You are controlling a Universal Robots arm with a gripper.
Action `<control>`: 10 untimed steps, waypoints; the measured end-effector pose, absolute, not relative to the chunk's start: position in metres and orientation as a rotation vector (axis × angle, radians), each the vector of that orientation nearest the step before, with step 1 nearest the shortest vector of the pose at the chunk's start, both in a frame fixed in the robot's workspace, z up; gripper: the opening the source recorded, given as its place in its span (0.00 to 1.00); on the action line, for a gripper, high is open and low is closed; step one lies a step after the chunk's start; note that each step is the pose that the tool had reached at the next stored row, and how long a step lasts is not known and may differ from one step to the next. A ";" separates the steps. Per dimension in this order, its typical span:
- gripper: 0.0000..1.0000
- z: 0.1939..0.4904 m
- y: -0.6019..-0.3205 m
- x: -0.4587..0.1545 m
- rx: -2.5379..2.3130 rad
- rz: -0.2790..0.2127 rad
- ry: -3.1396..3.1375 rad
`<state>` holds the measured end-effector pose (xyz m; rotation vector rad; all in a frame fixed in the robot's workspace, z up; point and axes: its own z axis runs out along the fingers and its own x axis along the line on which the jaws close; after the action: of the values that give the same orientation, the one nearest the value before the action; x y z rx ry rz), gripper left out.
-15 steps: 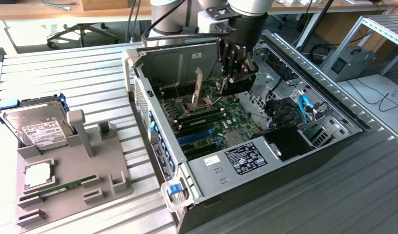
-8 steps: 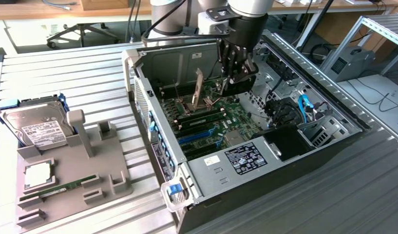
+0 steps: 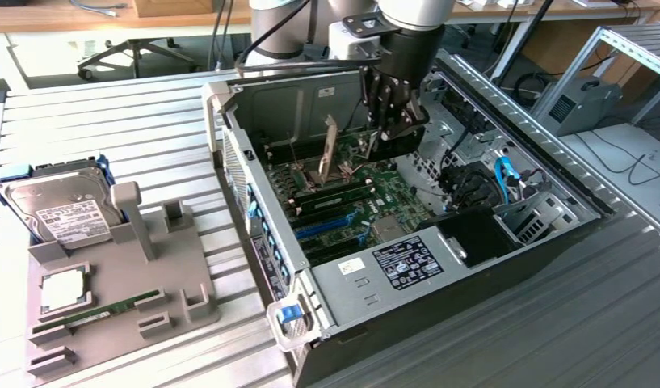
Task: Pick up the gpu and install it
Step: 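Insert the gpu into the slot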
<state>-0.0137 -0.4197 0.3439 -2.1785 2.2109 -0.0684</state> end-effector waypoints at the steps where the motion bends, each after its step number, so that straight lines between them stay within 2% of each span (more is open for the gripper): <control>1: 0.27 0.344 -0.420 -0.014 -2.178 -0.068 2.211; 10: 0.27 0.342 -0.422 -0.014 -2.179 -0.068 2.211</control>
<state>-0.0137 -0.4219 0.3424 -2.1785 2.2109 -0.0684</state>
